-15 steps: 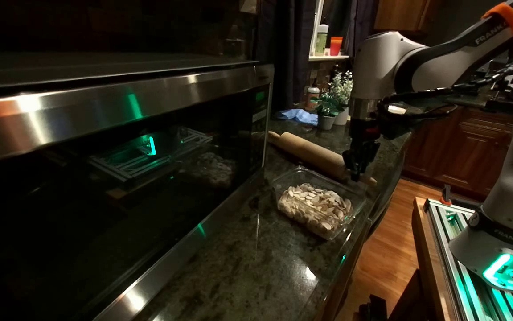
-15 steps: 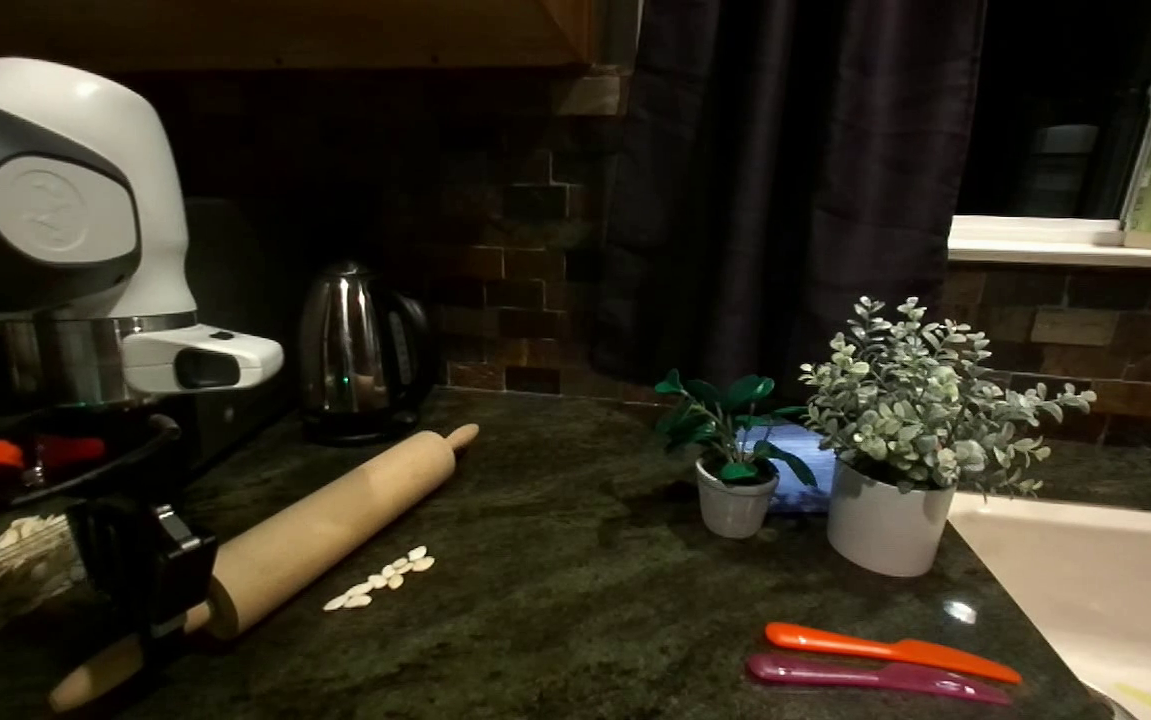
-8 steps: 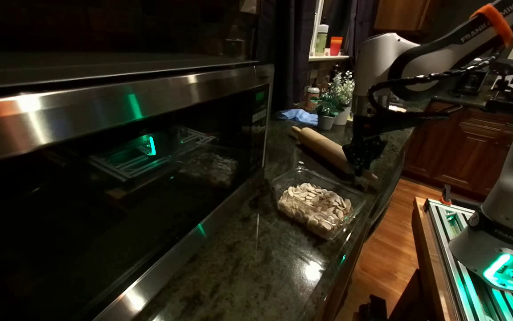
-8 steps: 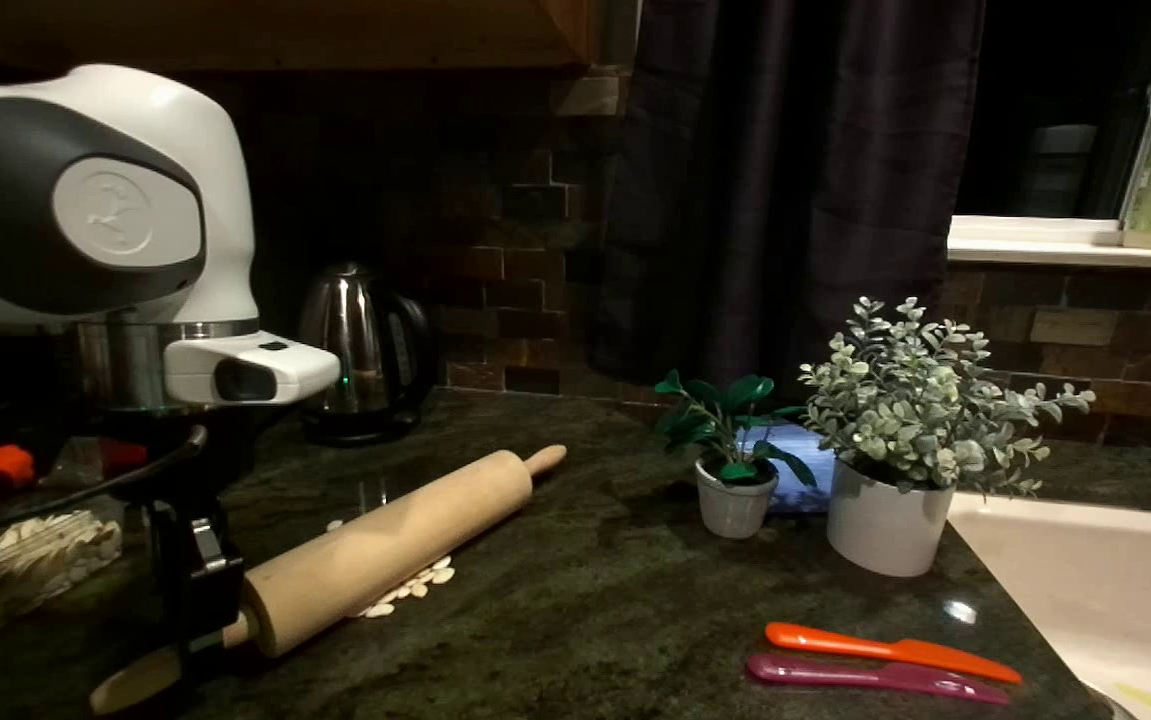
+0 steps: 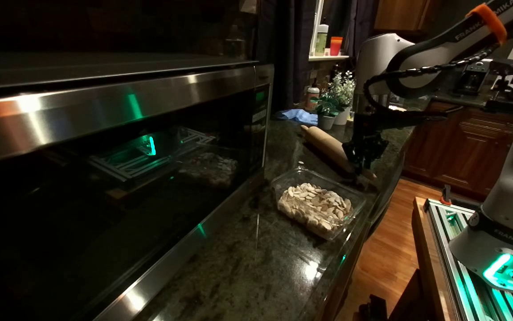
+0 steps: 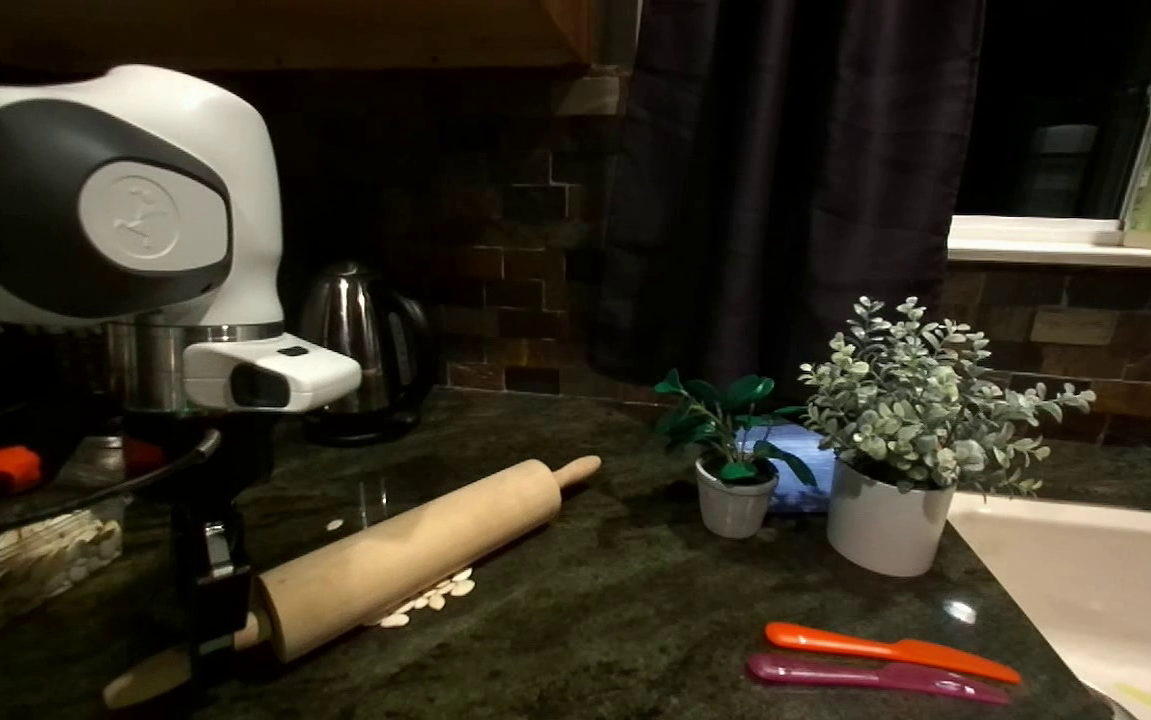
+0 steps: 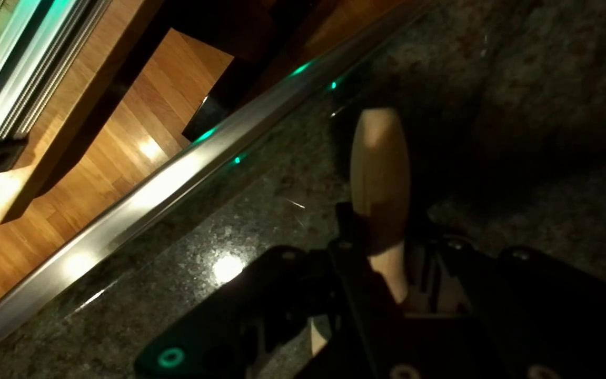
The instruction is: Put some of the contents of the clear lunch box onto the counter and push them to the right with the rolling pin
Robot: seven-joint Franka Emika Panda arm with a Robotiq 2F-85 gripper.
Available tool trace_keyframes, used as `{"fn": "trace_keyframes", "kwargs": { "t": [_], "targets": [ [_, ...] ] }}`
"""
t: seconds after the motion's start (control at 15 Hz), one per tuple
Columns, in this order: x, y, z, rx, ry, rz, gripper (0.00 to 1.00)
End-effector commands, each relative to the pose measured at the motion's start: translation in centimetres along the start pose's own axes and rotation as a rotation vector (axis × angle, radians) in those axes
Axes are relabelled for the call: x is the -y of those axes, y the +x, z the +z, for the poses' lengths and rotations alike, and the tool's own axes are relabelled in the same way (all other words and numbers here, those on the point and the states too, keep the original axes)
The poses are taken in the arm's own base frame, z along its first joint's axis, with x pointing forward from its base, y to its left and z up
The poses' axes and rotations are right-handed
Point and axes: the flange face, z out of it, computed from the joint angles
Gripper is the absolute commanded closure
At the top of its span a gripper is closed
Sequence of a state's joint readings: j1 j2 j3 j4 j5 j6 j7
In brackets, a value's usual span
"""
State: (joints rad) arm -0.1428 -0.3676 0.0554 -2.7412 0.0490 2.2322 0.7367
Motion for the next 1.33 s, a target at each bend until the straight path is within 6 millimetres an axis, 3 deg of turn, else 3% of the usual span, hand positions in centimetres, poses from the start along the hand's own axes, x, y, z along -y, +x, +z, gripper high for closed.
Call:
{"fn": "trace_keyframes", "kwargs": {
  "t": [0.0, 0.47, 0.87, 0.93, 1.0, 1.13, 1.27],
  "targets": [
    [0.3, -0.6, 0.7, -0.016, -0.036, -0.062, 0.94],
    [2.0, -2.2, -0.1, -0.093, -0.067, -0.237, 0.94],
    [2.2, -2.4, 0.1, -0.074, -0.072, -0.268, 0.94],
    [2.1, -2.4, 0.2, -0.075, -0.076, -0.264, 0.84],
    [2.1, -2.4, 0.1, -0.078, -0.073, -0.263, 0.5],
    [2.1, -2.6, -0.2, -0.091, -0.076, -0.263, 0.46],
    [2.0, -2.9, -0.7, -0.114, -0.085, -0.264, 0.31]
  ]
}}
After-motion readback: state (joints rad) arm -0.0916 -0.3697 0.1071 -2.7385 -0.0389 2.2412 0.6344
